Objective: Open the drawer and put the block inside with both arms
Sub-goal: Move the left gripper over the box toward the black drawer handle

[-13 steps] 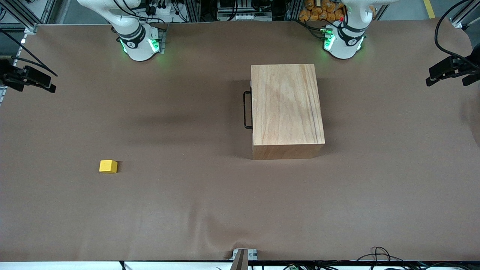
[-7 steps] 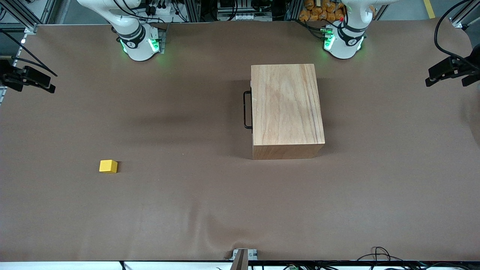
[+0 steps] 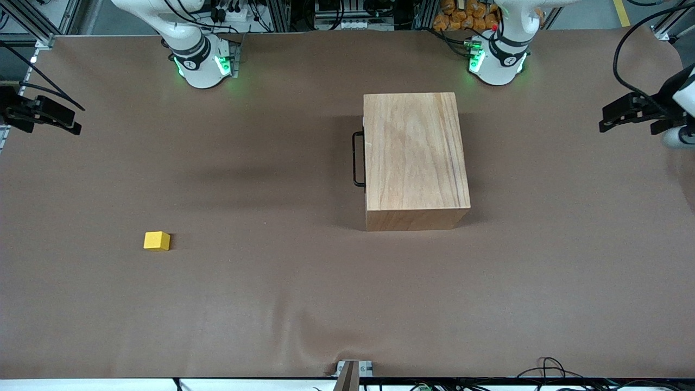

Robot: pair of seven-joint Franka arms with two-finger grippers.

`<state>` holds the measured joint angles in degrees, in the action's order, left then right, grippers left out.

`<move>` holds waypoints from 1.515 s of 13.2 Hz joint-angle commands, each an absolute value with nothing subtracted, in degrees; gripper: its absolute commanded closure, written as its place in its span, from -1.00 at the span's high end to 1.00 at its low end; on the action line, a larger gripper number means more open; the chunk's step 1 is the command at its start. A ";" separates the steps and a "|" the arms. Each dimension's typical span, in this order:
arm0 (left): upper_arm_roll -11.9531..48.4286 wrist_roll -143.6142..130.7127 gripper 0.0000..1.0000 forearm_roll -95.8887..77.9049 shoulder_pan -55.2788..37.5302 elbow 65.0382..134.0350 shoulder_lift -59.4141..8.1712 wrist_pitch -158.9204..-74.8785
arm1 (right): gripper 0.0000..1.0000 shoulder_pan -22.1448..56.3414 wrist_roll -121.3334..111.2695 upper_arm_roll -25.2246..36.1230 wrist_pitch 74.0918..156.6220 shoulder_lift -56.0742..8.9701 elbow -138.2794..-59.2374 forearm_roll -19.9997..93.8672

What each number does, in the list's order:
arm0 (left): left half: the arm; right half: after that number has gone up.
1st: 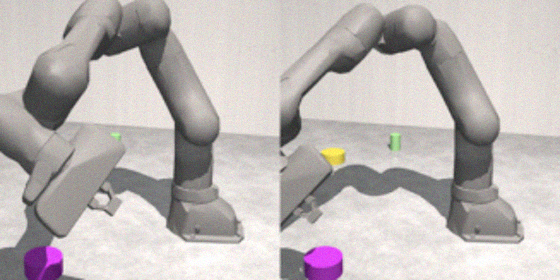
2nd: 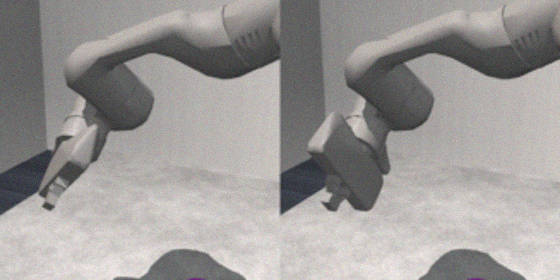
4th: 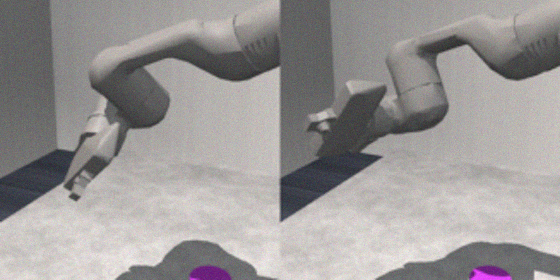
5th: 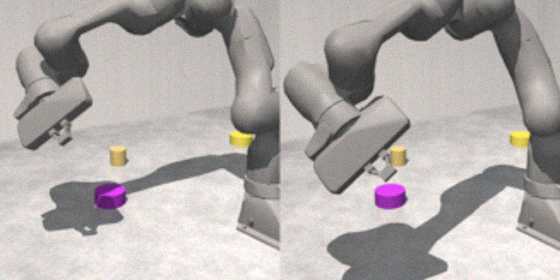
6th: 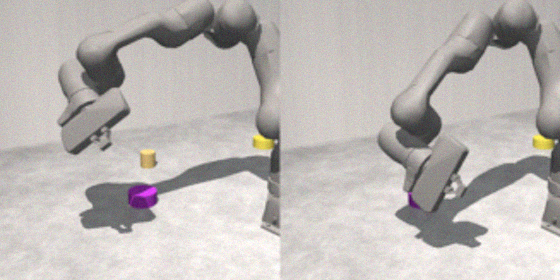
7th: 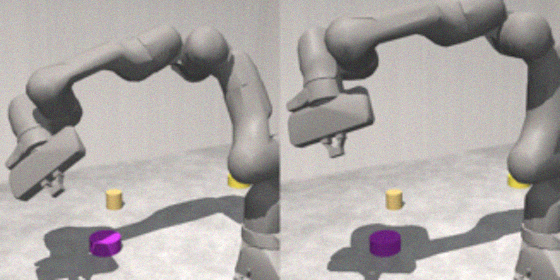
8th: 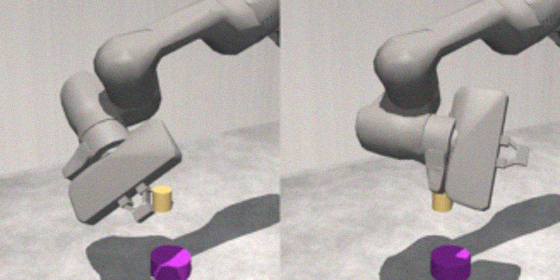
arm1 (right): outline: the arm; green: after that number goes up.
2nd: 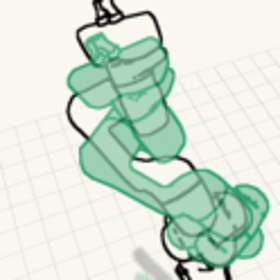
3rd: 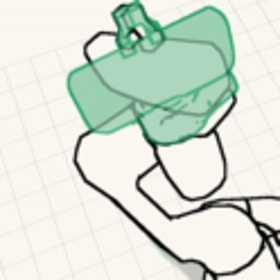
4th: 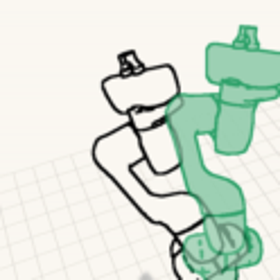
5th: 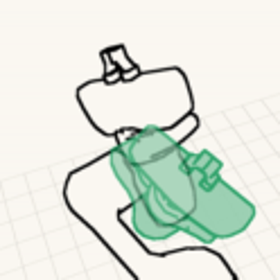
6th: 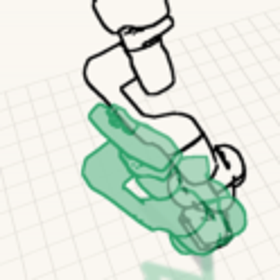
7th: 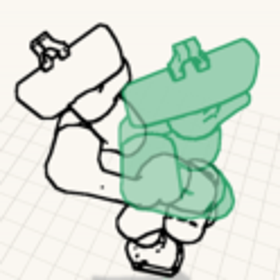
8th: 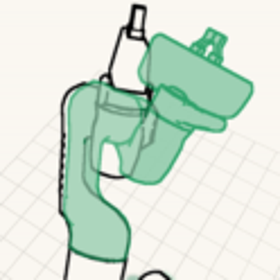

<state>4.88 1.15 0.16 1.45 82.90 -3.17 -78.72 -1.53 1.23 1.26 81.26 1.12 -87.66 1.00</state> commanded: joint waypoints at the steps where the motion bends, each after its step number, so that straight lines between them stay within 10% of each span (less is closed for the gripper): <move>1: 6.67 -1.30 1.00 -0.08 -0.17 82.62 -3.86 -78.48 | 1.00 -1.58 2.11 0.88 81.30 1.41 -87.80 0.00; 20: 9.23 -52.63 1.00 -1.14 -33.90 76.56 -20.99 -88.58 | 1.00 -0.62 1.85 0.88 83.32 -1.58 -88.07 0.70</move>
